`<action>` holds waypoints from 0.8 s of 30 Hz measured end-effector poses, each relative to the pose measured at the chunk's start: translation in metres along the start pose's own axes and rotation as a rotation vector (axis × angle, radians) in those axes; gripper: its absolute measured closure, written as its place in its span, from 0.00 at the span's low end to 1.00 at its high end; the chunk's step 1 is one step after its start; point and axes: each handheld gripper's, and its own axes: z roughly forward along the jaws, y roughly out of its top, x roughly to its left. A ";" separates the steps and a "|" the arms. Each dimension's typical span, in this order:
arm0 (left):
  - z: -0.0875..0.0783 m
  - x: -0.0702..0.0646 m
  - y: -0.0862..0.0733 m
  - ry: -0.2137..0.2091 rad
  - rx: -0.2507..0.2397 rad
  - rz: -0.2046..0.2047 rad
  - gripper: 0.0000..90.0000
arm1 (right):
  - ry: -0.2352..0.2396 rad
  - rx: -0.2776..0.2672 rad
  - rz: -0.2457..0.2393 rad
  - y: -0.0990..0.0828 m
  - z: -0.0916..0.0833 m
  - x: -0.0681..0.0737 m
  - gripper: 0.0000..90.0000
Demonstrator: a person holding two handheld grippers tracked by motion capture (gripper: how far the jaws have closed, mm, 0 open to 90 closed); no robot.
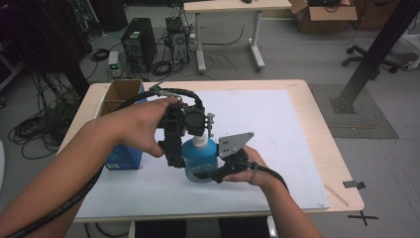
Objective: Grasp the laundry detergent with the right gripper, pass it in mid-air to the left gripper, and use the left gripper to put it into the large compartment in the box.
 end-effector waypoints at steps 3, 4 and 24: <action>0.002 0.000 0.001 -0.004 -0.003 -0.001 0.00 | 0.003 -0.002 -0.003 0.001 0.004 0.000 0.49; 0.002 -0.001 0.001 -0.005 -0.004 -0.001 0.00 | 0.005 -0.003 -0.004 0.002 0.005 0.000 0.49; 0.010 -0.003 0.007 0.005 -0.018 0.005 0.00 | 0.002 -0.014 -0.011 0.008 0.010 0.002 0.49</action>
